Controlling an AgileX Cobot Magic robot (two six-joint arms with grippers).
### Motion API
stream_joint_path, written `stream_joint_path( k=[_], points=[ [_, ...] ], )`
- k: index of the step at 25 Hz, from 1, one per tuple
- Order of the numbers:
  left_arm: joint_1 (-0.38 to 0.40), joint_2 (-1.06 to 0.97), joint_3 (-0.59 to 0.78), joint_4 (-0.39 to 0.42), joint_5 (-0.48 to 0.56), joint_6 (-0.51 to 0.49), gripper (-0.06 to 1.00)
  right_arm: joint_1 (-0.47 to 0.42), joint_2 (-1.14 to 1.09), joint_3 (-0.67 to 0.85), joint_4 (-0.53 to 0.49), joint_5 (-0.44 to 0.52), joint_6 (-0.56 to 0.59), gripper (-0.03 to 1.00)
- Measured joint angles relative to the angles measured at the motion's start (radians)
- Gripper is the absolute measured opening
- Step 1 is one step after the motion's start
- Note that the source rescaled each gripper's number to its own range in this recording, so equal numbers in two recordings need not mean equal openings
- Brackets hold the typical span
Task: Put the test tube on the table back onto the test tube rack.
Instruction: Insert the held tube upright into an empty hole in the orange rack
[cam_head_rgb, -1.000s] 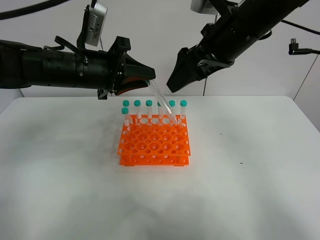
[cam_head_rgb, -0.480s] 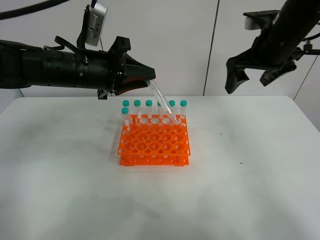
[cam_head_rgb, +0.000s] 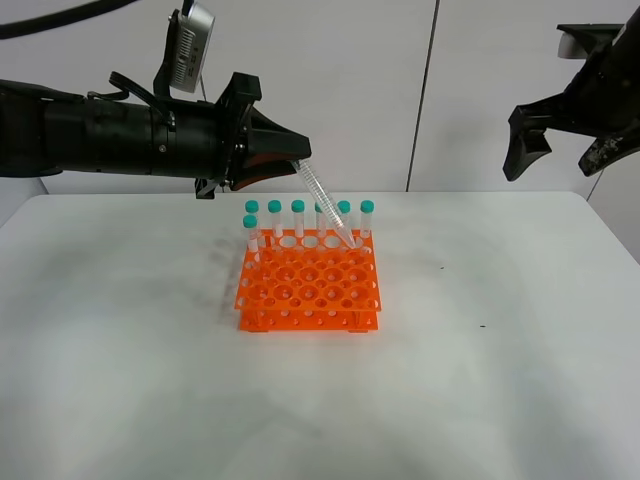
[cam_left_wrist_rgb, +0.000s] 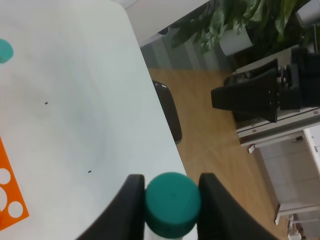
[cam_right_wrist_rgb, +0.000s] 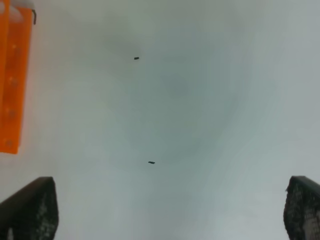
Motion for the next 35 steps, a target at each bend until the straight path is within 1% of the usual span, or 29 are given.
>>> stream_joint_path(
  k=[3, 7, 13, 17, 19, 22, 24, 27, 35],
  points=[
    [0.000, 0.000, 0.000, 0.000, 0.000, 0.000, 0.00, 0.000, -0.055, 0.041, 0.000, -0.001, -0.007, 1.00],
    [0.000, 0.000, 0.000, 0.000, 0.000, 0.000, 0.00, 0.000, -0.203, 0.186, 0.000, -0.001, -0.016, 1.00],
    [0.000, 0.000, 0.000, 0.000, 0.000, 0.000, 0.00, 0.000, -0.504, 0.523, 0.000, 0.000, -0.019, 1.00],
    [0.000, 0.000, 0.000, 0.000, 0.000, 0.000, 0.00, 0.000, -0.721, 0.790, 0.003, -0.006, -0.019, 1.00],
    [0.000, 0.000, 0.000, 0.000, 0.000, 0.000, 0.00, 0.000, -0.831, 0.923, 0.003, -0.038, -0.019, 1.00],
    [0.000, 0.000, 0.000, 0.000, 0.000, 0.000, 0.00, 0.000, -1.004, 1.065, 0.003, -0.123, -0.019, 1.00],
    [0.000, 0.000, 0.000, 0.000, 0.000, 0.000, 0.00, 0.000, -1.131, 1.124, 0.003, -0.150, -0.019, 1.00],
    [0.000, 0.000, 0.000, 0.000, 0.000, 0.000, 0.00, 0.000, -1.263, 1.134, 0.003, -0.178, -0.019, 1.00],
    [0.000, 0.000, 0.000, 0.000, 0.000, 0.000, 0.00, 0.000, -1.555, 1.138, 0.003, -0.181, -0.019, 1.00]
  ],
)
